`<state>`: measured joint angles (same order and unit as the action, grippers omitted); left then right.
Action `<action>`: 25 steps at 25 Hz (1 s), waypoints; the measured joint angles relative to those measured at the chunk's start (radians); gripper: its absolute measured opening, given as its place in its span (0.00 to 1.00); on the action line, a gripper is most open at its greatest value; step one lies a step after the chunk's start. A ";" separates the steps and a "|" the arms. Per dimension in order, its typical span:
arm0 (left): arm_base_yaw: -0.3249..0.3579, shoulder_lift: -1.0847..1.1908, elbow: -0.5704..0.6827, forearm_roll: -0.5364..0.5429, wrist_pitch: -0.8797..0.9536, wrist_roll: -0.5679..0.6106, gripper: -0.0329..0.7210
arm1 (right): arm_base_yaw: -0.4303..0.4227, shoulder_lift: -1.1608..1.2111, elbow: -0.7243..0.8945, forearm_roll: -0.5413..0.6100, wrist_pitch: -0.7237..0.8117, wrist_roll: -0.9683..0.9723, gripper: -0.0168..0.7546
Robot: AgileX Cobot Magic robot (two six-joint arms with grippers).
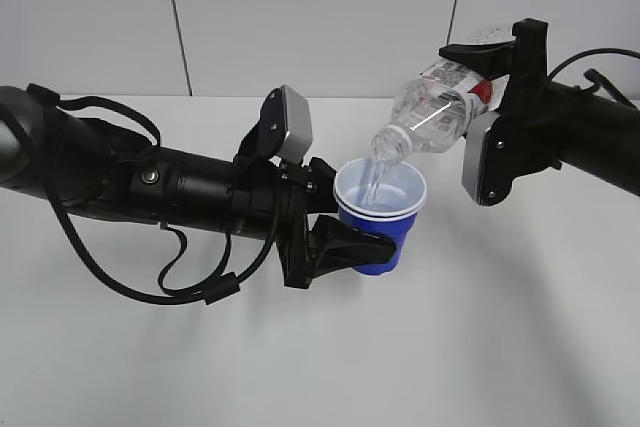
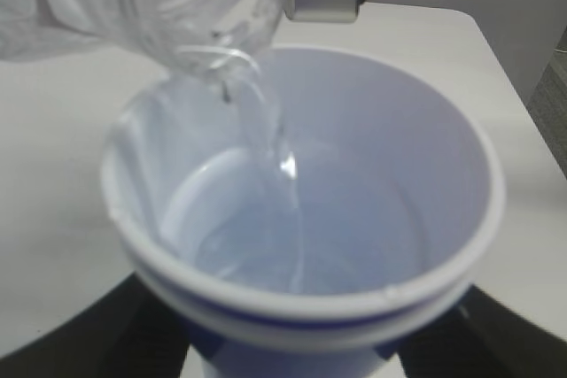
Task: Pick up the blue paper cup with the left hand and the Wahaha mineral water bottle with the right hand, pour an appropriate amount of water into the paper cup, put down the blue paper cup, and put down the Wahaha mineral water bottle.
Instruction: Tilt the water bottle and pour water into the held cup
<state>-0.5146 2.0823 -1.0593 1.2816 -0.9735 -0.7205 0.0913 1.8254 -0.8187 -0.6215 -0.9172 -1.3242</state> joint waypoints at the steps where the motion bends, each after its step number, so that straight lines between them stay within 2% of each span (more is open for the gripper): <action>1: 0.000 0.000 0.000 0.000 0.000 0.000 0.69 | 0.000 0.000 0.000 0.000 0.000 0.000 0.66; 25: 0.000 0.000 0.000 0.001 0.000 0.000 0.69 | 0.000 0.000 0.000 -0.002 -0.006 -0.019 0.66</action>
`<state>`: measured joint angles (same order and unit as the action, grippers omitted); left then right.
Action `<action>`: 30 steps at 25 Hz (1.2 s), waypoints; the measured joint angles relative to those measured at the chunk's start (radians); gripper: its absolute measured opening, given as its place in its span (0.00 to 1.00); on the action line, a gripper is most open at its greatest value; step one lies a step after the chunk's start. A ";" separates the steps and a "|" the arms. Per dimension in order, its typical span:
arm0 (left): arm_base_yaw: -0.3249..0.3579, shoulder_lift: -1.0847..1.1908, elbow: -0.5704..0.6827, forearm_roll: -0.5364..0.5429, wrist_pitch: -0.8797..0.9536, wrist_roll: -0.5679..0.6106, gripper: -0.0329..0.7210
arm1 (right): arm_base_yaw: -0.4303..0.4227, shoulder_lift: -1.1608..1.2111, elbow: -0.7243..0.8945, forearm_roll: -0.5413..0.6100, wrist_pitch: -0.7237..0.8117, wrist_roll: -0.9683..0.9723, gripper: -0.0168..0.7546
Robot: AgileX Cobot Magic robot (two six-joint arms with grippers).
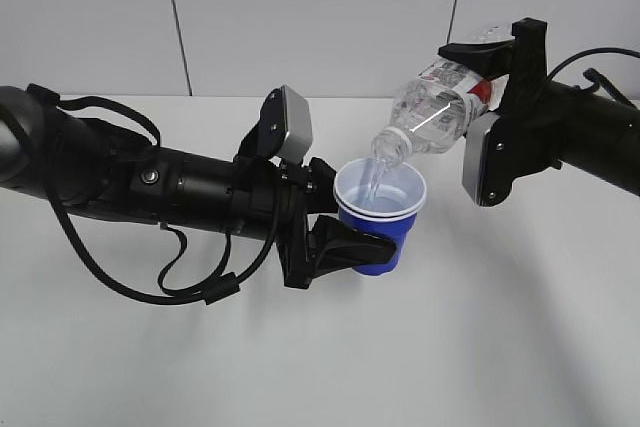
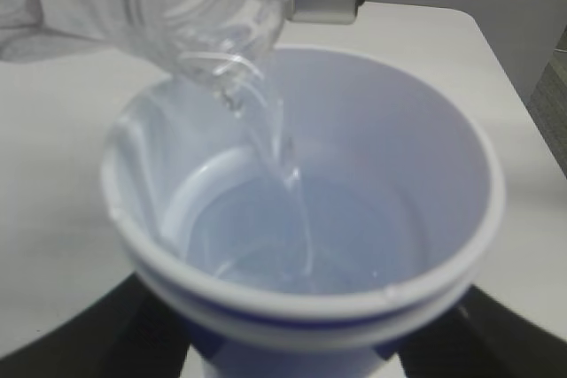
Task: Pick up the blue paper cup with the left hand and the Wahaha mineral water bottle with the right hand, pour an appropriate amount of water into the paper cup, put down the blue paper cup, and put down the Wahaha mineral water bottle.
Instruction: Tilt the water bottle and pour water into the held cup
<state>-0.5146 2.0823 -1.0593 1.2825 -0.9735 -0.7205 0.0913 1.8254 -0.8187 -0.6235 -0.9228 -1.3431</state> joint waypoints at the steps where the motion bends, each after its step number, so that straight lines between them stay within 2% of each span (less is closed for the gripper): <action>1: 0.000 0.000 0.000 0.002 0.000 0.000 0.69 | 0.000 0.000 0.000 0.000 -0.001 0.000 0.66; 30: 0.000 0.000 0.000 0.004 0.000 0.000 0.69 | 0.000 0.000 0.000 0.000 -0.002 -0.002 0.66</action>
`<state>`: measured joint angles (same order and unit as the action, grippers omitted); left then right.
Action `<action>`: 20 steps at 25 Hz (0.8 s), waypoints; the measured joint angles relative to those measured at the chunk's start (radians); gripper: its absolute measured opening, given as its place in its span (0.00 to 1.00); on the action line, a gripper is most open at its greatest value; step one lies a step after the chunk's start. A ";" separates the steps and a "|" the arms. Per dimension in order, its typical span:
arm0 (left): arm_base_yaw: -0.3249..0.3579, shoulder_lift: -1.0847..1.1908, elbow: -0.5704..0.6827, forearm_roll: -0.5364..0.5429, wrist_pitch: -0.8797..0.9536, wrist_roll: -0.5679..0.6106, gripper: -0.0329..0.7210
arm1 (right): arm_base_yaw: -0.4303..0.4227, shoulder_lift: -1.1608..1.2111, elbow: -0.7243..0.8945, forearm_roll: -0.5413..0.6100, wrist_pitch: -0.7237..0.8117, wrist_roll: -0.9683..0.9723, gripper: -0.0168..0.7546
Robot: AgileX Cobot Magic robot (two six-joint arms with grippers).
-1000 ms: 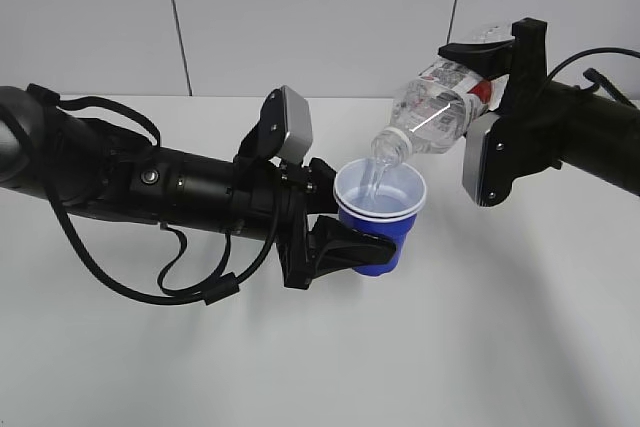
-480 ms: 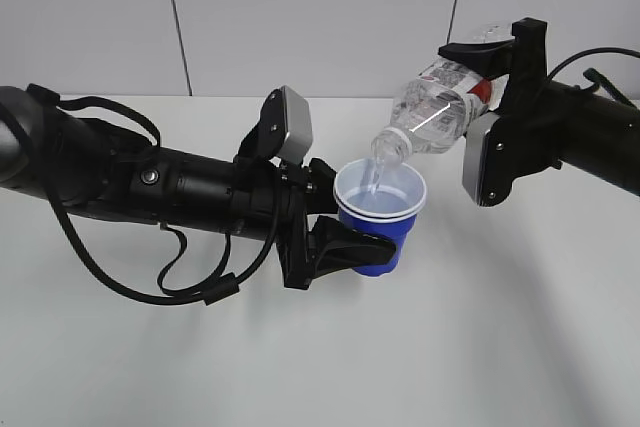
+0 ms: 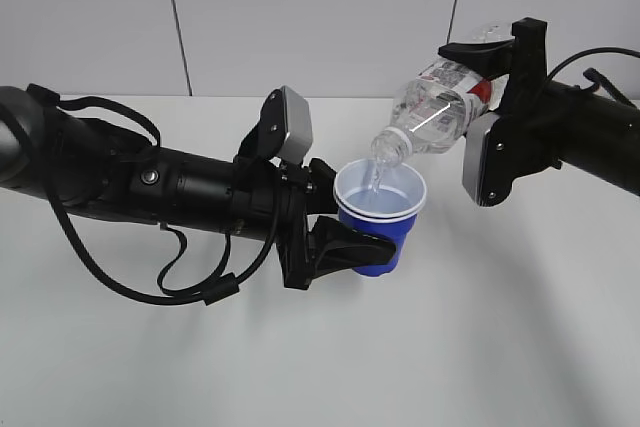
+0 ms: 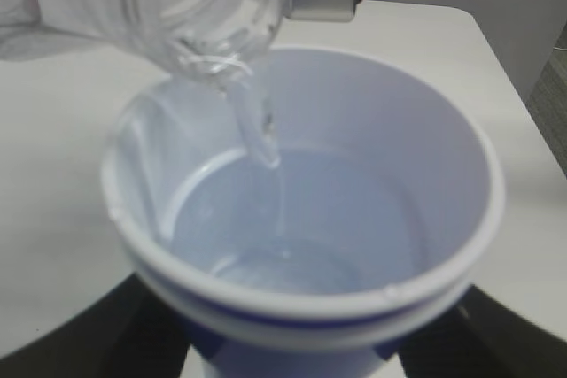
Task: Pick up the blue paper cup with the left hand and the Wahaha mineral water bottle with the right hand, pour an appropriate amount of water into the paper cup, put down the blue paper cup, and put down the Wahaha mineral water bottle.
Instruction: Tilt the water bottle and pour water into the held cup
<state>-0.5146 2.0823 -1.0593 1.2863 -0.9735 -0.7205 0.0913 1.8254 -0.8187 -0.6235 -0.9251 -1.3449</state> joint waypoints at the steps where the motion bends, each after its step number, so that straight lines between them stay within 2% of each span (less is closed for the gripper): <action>1: 0.000 0.000 0.000 0.000 0.000 0.000 0.69 | 0.000 0.000 0.000 0.000 0.000 0.000 0.66; 20: 0.000 0.000 0.000 0.002 0.000 0.000 0.69 | 0.000 0.000 0.000 -0.006 0.000 0.000 0.66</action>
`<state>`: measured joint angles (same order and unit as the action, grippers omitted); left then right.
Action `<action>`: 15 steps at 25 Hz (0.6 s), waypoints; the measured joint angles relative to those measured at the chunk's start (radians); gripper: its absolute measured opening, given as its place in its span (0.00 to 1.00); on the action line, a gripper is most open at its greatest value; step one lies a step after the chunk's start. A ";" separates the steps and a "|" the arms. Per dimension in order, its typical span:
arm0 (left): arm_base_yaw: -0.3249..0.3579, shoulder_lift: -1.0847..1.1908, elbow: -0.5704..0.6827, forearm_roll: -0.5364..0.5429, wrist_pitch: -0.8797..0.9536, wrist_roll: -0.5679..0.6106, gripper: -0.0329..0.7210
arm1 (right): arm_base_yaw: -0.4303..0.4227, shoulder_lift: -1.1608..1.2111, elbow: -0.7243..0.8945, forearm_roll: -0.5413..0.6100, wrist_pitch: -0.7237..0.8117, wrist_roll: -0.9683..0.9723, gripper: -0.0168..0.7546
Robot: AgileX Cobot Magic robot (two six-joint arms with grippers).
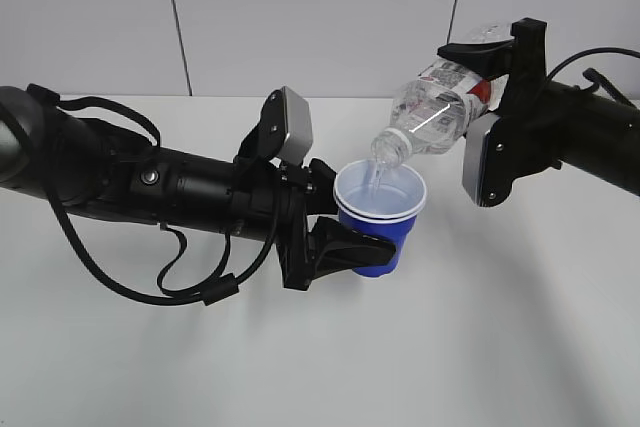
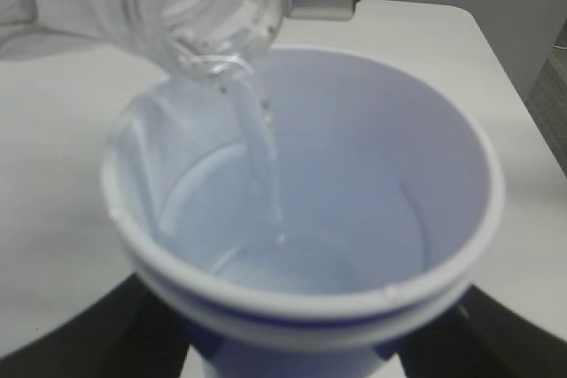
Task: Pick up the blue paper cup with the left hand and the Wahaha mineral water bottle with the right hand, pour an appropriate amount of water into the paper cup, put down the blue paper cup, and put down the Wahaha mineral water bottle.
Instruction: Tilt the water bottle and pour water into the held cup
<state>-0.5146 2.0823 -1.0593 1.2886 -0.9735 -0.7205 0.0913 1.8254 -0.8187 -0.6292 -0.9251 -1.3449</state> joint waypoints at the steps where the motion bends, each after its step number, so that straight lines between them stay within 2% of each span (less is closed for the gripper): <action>1: 0.000 0.000 0.000 0.000 0.000 0.000 0.69 | 0.000 0.000 0.000 0.000 -0.002 0.008 0.66; 11: 0.000 0.000 0.000 -0.016 0.000 0.000 0.69 | 0.000 0.000 0.000 0.009 -0.063 0.179 0.66; 15: 0.000 0.000 0.000 -0.041 0.002 0.000 0.69 | 0.000 0.000 0.000 0.038 -0.096 0.344 0.66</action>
<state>-0.5146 2.0823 -1.0593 1.2472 -0.9715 -0.7205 0.0913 1.8254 -0.8191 -0.5907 -1.0212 -1.0007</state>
